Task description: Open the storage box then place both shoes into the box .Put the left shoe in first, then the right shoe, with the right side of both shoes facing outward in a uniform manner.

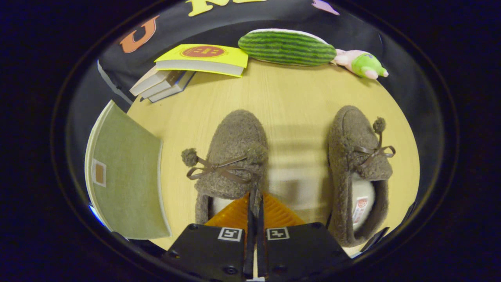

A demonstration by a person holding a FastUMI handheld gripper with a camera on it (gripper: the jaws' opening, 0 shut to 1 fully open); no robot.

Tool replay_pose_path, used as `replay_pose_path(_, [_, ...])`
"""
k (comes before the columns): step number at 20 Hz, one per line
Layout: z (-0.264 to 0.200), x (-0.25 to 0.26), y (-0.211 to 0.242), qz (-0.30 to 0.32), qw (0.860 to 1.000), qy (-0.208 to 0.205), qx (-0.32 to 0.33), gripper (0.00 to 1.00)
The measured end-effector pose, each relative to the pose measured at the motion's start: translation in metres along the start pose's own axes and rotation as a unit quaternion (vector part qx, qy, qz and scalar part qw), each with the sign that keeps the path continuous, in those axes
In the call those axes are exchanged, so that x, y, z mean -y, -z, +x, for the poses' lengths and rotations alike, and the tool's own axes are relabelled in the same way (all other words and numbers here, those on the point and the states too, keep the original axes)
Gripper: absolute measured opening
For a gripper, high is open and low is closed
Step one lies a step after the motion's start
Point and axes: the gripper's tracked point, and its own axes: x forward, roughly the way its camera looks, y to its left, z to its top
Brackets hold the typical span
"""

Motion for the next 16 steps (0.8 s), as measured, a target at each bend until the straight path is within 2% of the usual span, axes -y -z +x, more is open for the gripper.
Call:
replay_pose_path(2, [-0.001,-0.001,0.001,0.001,1.0,-0.004,-0.002,0.07])
replay_pose_path(8, [-0.022,-0.006,-0.005,0.016,1.0,-0.022,0.0,0.06])
replay_pose_path(16, [-0.088,-0.038,-0.013,0.03,0.998,-0.045,0.02,0.06])
